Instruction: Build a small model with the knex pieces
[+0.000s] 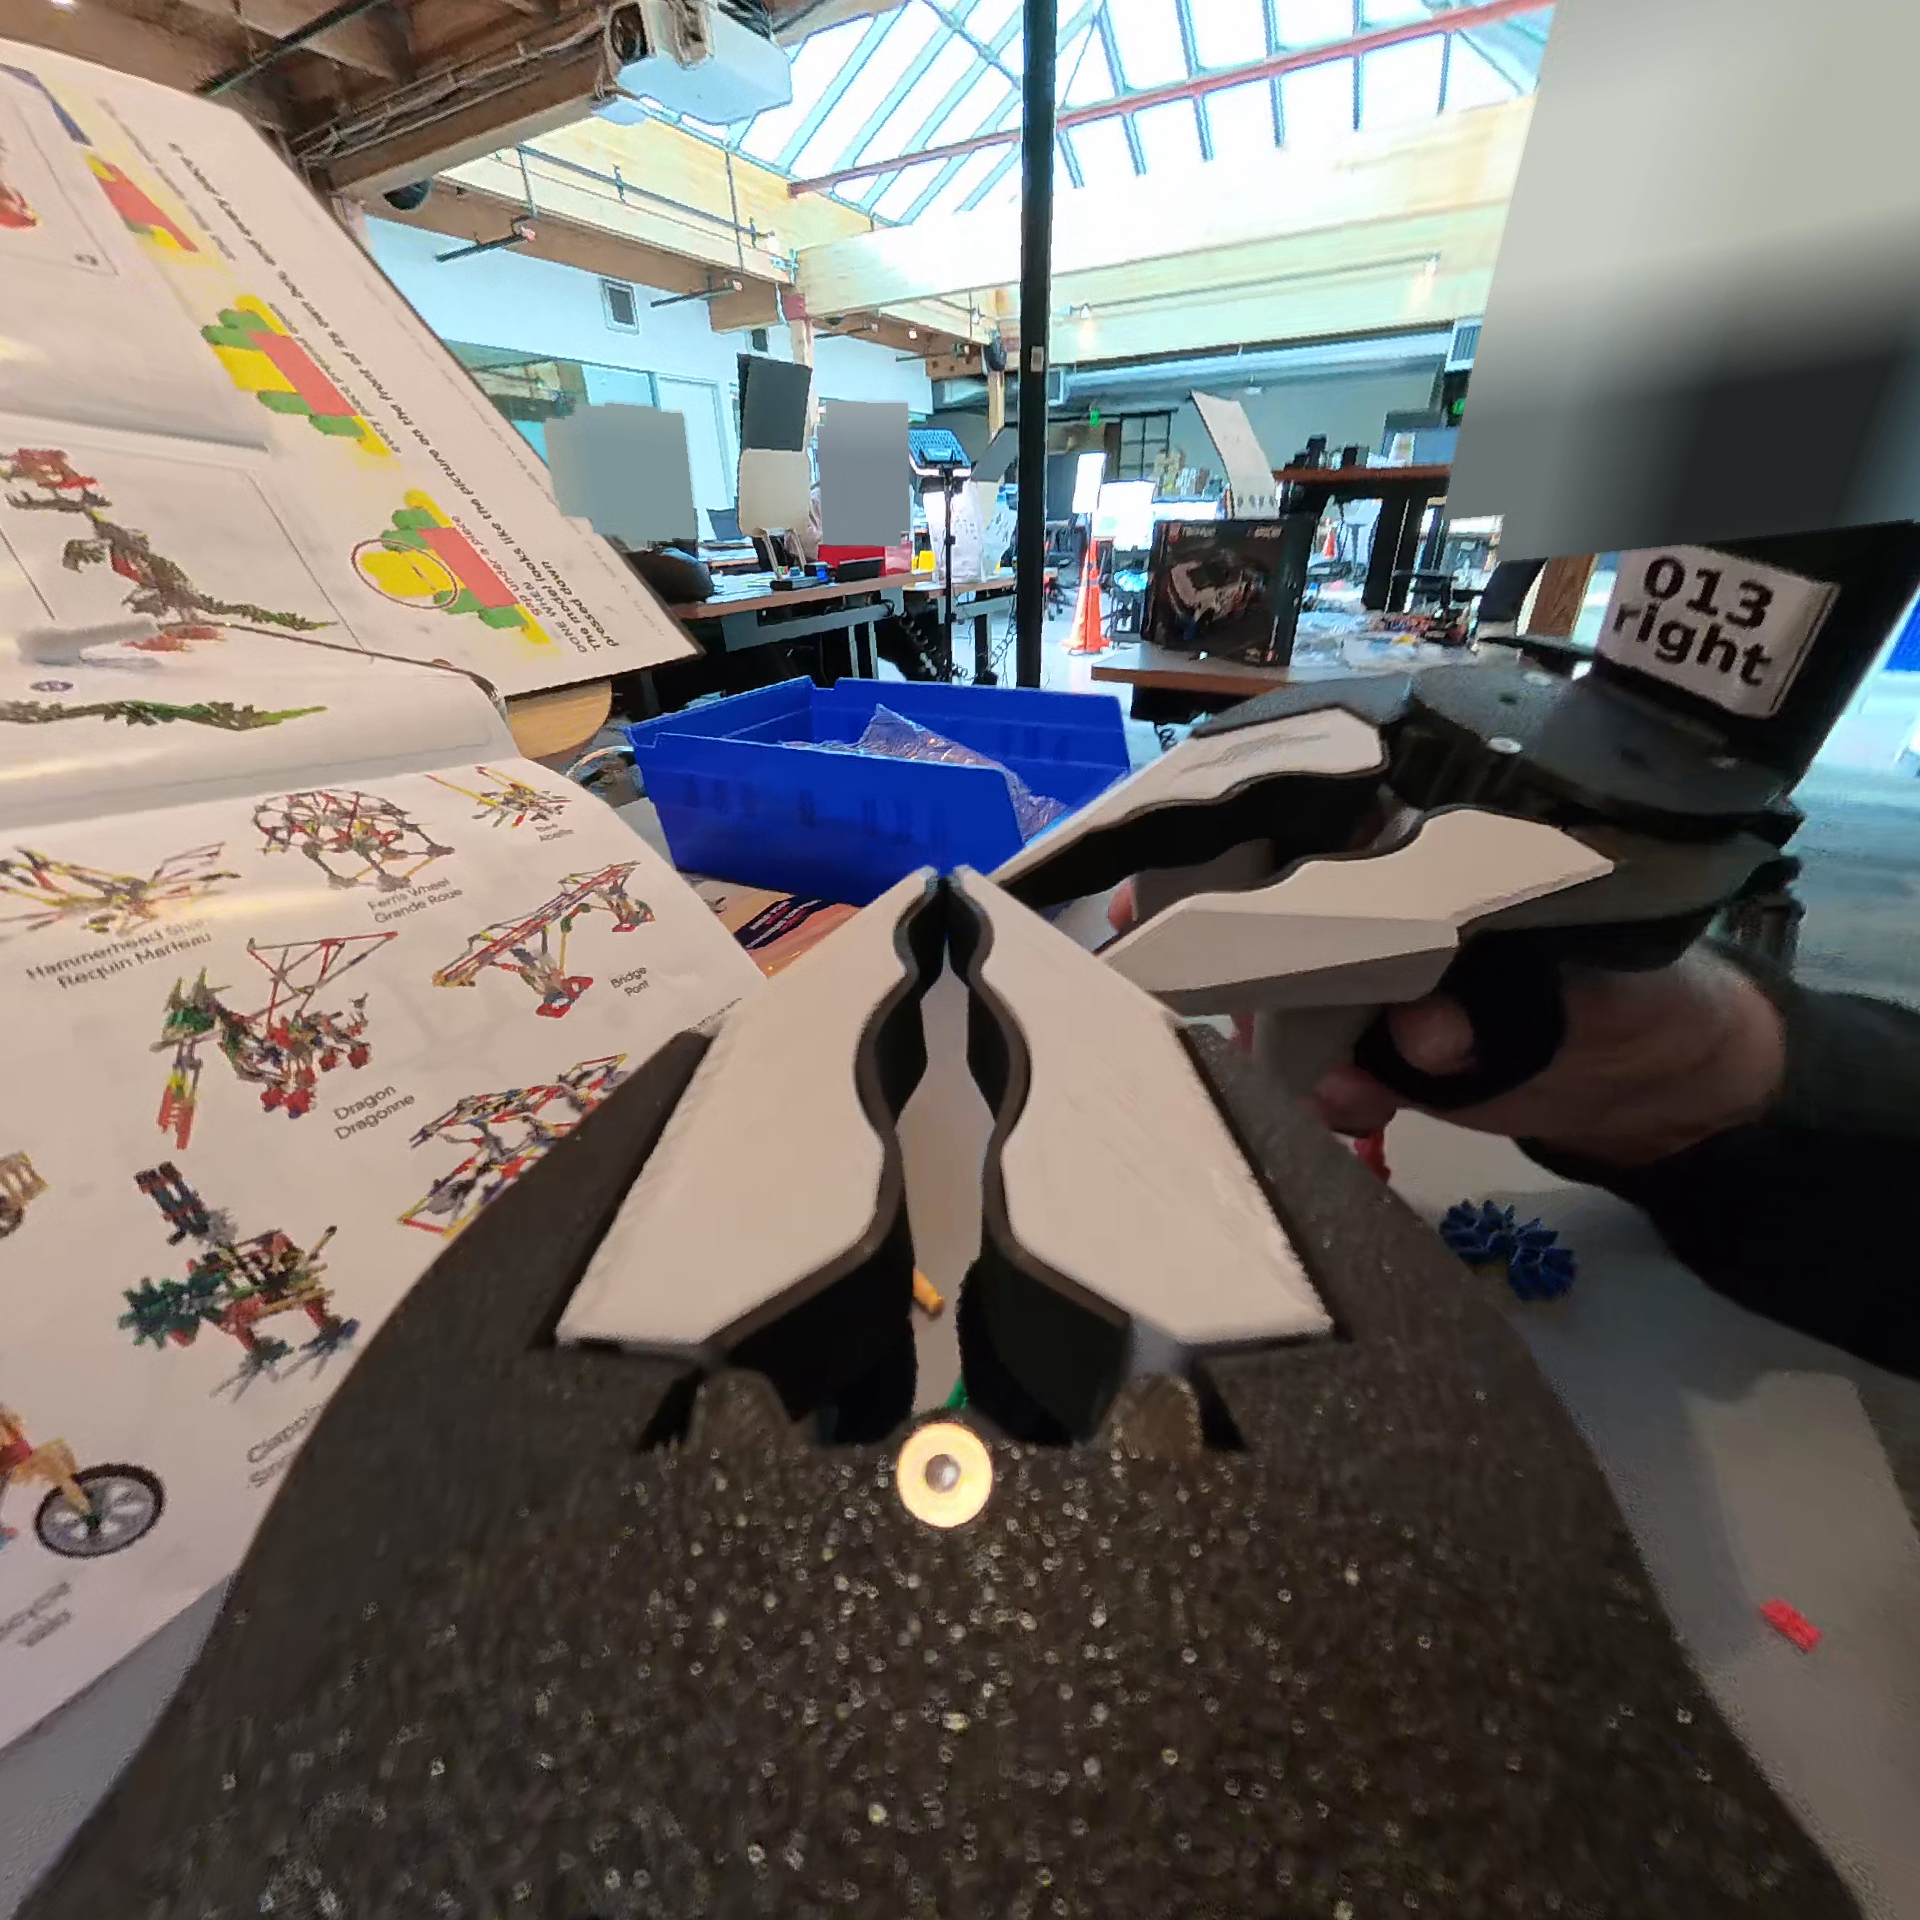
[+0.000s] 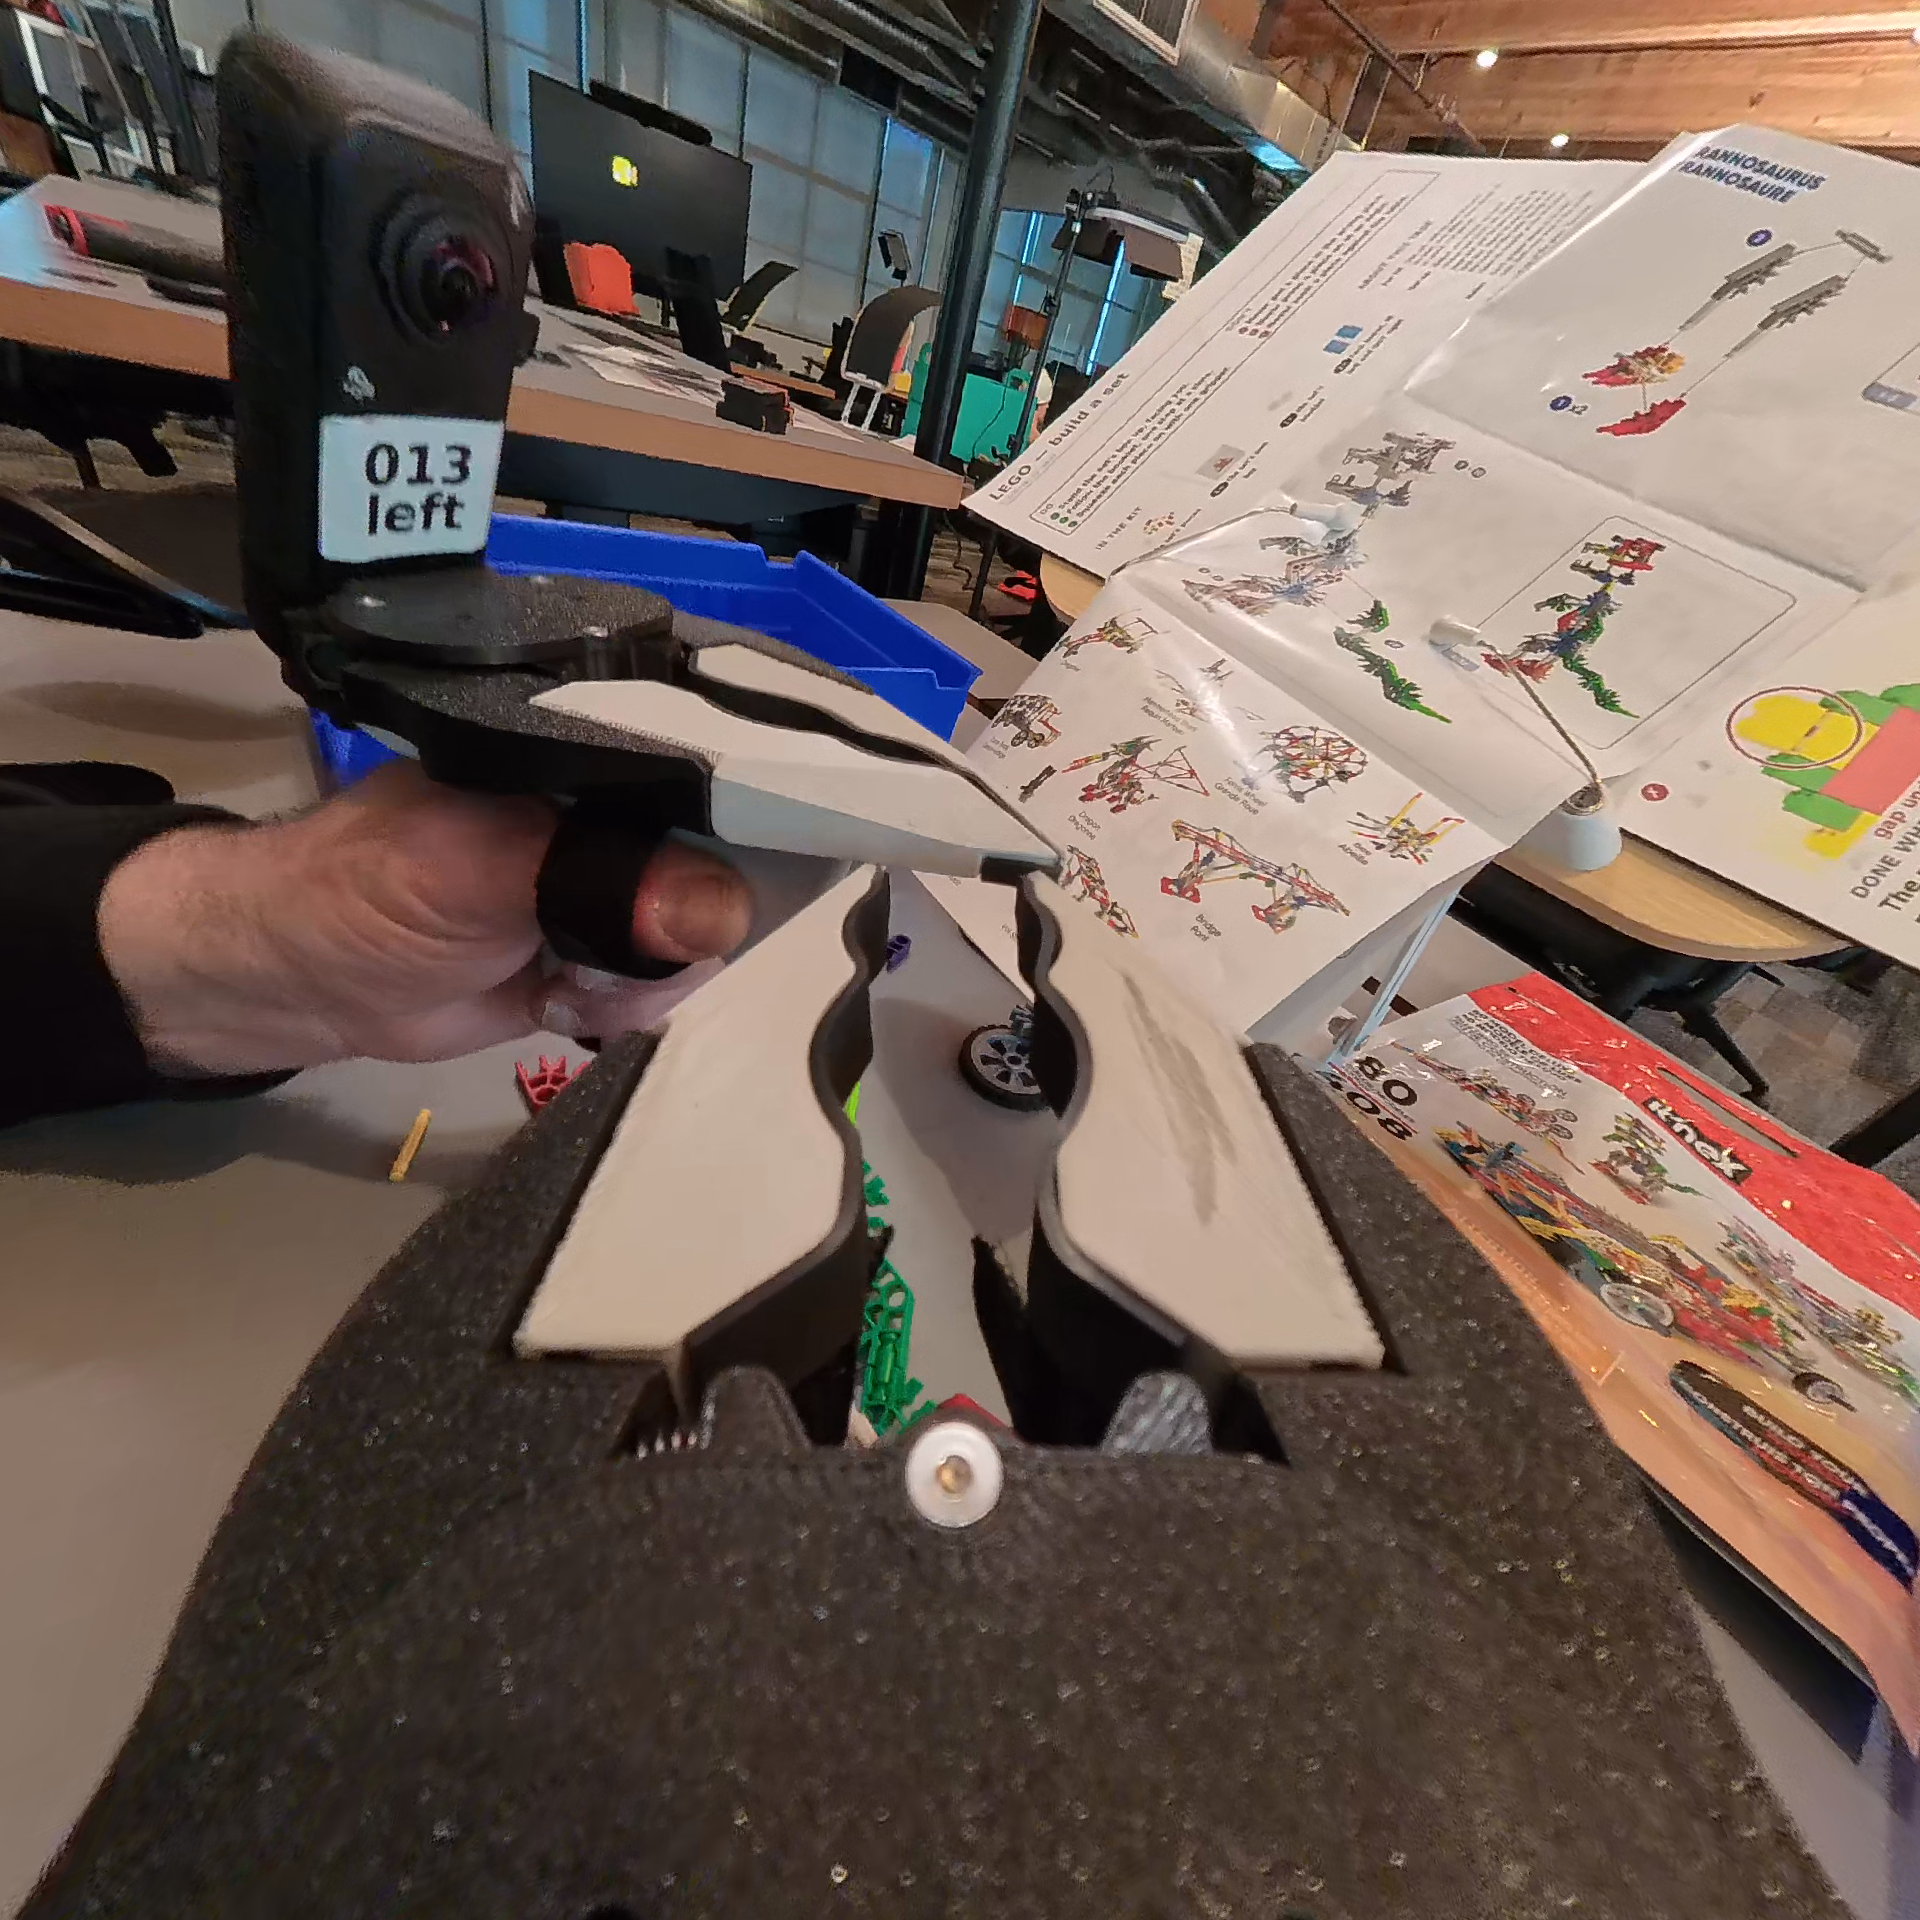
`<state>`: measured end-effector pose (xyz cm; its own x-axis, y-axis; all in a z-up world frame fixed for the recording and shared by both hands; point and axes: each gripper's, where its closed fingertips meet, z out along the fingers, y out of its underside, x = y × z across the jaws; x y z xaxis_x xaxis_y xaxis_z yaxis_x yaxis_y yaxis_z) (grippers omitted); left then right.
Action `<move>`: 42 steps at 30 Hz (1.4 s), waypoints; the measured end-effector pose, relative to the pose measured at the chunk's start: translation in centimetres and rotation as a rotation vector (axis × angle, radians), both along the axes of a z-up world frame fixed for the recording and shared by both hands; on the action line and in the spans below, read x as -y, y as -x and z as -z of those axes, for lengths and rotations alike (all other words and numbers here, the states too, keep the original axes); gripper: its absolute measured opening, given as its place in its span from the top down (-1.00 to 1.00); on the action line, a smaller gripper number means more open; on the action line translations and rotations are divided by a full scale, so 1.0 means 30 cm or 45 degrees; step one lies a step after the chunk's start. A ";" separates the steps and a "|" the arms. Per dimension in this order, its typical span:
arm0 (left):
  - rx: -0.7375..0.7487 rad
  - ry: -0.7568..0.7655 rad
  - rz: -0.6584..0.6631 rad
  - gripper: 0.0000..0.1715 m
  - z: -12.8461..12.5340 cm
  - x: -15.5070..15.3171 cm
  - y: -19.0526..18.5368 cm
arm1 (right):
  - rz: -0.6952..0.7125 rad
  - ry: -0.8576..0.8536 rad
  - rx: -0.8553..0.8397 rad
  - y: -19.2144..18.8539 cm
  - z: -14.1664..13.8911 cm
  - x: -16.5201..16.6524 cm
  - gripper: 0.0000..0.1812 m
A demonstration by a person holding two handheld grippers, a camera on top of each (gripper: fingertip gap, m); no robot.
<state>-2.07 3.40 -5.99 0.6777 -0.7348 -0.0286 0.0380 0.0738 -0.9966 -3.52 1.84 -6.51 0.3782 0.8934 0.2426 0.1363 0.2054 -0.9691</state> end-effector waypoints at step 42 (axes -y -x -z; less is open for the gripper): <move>0.077 -0.004 0.002 1.00 -0.036 -0.004 -0.001 | -0.001 -0.030 -0.078 -0.012 -0.040 0.007 0.70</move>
<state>-2.06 3.52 -4.92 0.6768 -0.7361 0.0104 0.0984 0.0765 -0.9922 -3.17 1.63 -5.30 0.3923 0.8880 0.2399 0.0767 0.2283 -0.9706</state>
